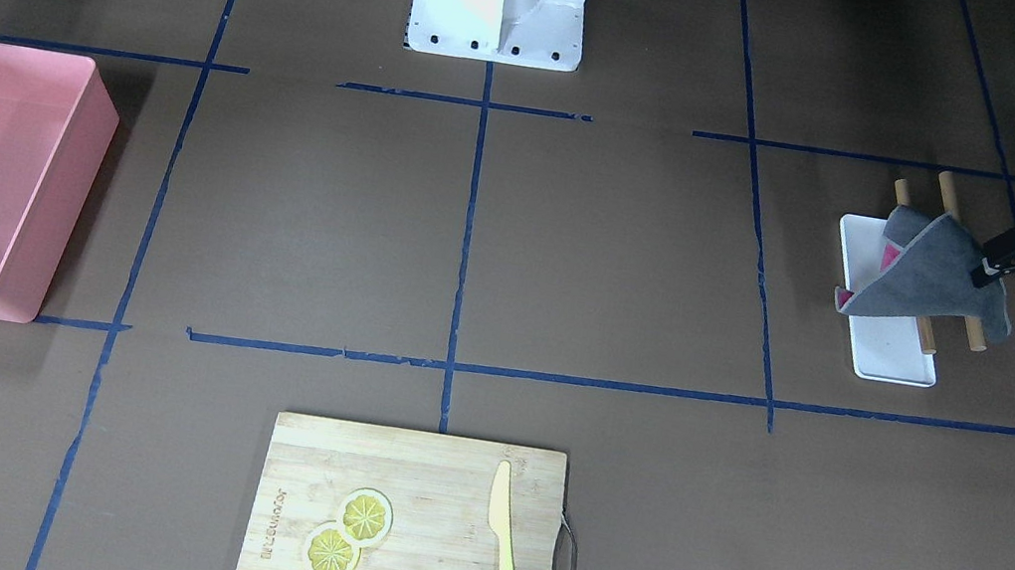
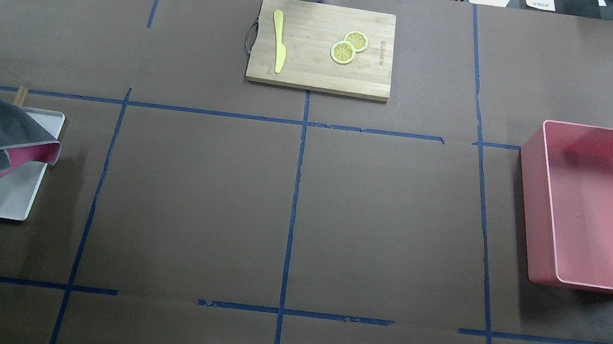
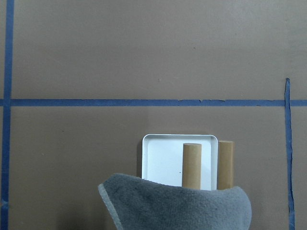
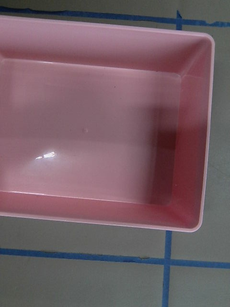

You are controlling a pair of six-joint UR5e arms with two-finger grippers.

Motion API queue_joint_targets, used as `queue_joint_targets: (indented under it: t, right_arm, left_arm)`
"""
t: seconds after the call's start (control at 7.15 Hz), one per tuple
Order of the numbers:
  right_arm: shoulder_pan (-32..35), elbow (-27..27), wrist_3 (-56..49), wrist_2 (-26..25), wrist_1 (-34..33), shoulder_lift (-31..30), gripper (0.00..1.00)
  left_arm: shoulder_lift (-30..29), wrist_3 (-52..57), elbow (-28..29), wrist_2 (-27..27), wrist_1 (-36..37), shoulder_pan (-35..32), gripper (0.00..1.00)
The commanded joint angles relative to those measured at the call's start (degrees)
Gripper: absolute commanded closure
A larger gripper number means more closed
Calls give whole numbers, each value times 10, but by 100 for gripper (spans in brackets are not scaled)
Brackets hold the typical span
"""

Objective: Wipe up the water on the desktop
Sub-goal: 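Reach the left gripper to the grey cloth on the white tray and grasp it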

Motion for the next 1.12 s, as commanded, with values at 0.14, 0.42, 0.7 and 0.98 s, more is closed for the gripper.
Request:
queue_joint_targets:
  t: [0.14, 0.42, 0.7, 0.98]
  right_arm:
    - [0, -2, -1, -1, 0, -2, 0]
    - [0, -2, -1, -1, 0, -2, 0]
    - [0, -2, -1, -1, 0, -2, 0]
    - [0, -2, -1, -1, 0, -2, 0]
  left_arm:
    - [2, 0, 2, 1, -2, 15, 12]
    - [2, -1, 1, 1, -1, 15, 66]
    - [2, -1, -2, 3, -1, 15, 96]
    - [2, 0, -8, 6, -1, 15, 100]
